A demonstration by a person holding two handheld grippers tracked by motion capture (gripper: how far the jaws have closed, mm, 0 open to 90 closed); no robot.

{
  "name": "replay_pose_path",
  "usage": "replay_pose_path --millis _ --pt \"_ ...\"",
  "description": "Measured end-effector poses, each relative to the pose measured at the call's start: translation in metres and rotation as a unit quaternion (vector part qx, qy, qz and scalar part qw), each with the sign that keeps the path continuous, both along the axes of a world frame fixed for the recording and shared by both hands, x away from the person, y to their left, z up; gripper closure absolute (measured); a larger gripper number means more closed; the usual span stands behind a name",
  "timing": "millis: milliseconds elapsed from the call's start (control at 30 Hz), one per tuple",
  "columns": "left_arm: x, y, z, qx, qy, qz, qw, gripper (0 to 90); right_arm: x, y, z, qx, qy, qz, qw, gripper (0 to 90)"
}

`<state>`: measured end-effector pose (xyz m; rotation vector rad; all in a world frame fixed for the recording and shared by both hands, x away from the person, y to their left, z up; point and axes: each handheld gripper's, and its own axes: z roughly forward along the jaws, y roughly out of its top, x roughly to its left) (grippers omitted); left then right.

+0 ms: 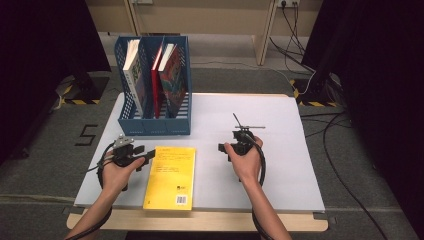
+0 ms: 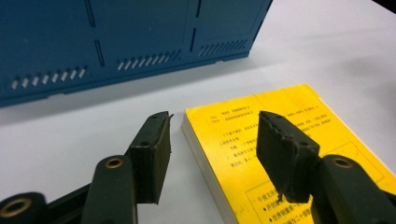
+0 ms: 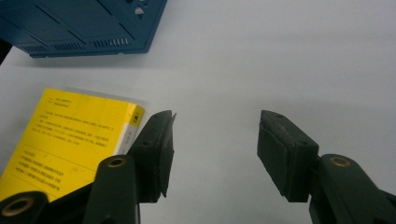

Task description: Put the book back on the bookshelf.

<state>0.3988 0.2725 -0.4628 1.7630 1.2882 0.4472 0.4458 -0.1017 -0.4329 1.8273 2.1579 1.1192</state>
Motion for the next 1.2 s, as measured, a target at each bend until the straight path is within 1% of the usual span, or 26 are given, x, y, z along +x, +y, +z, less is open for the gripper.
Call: replay_pose_path --millis 33,67,133,167,200,367,533,633,767,833,967,1000,1200 --pt "-0.001 0.0 -0.001 -0.004 0.003 -0.001 1.0 44.5 0.0 0.0 0.0 0.0 0.0 0.0 1.0 46.3" --pt "-0.002 0.0 -0.005 -0.004 0.008 0.001 1.0 44.6 0.005 0.006 0.0 0.003 0.004 0.005 1.0 46.4" --pt "-0.004 -0.001 -0.008 -0.005 0.015 0.001 0.9999 44.6 0.008 0.01 -0.002 0.002 0.007 0.009 0.9999 46.4" --pt "-0.004 -0.001 -0.008 -0.005 0.015 0.001 0.9999 44.6 0.008 0.01 -0.002 0.002 0.007 0.009 0.9999 46.4" --pt "-0.005 -0.001 -0.011 -0.008 0.019 0.0 0.9998 44.6 0.011 0.016 -0.004 0.003 0.013 0.015 0.9998 46.4" --pt "-0.008 0.0 -0.013 -0.013 0.024 -0.001 0.9996 44.2 0.014 0.029 -0.007 0.008 0.021 0.022 0.9995 45.5" --pt "-0.014 0.003 -0.02 -0.023 0.04 -0.009 0.9989 44.0 0.017 0.045 -0.01 0.014 0.029 0.028 0.9991 45.1" --pt "-0.018 0.005 -0.023 -0.025 0.044 -0.005 0.9987 43.9 0.018 0.053 -0.013 0.015 0.033 0.032 0.9988 45.1" --pt "-0.022 0.005 -0.023 -0.032 0.045 -0.009 0.9984 43.6 0.019 0.066 -0.015 0.017 0.038 0.038 0.9984 45.0" --pt "-0.024 0.004 -0.024 -0.03 0.047 -0.01 0.9984 43.6 0.02 0.07 -0.015 0.017 0.04 0.041 0.9982 45.0" --pt "-0.025 0.002 -0.026 -0.037 0.053 -0.012 0.9978 42.5 0.025 0.075 -0.019 0.017 0.044 0.045 0.9979 44.9" --pt "-0.026 0.001 -0.026 -0.039 0.056 -0.015 0.9976 42.0 0.027 0.076 -0.02 0.02 0.05 0.041 0.9977 44.9" --pt "-0.028 -0.003 -0.03 -0.035 0.063 -0.018 0.9972 41.3 0.032 0.082 -0.024 0.022 0.06 0.044 0.997 44.9"
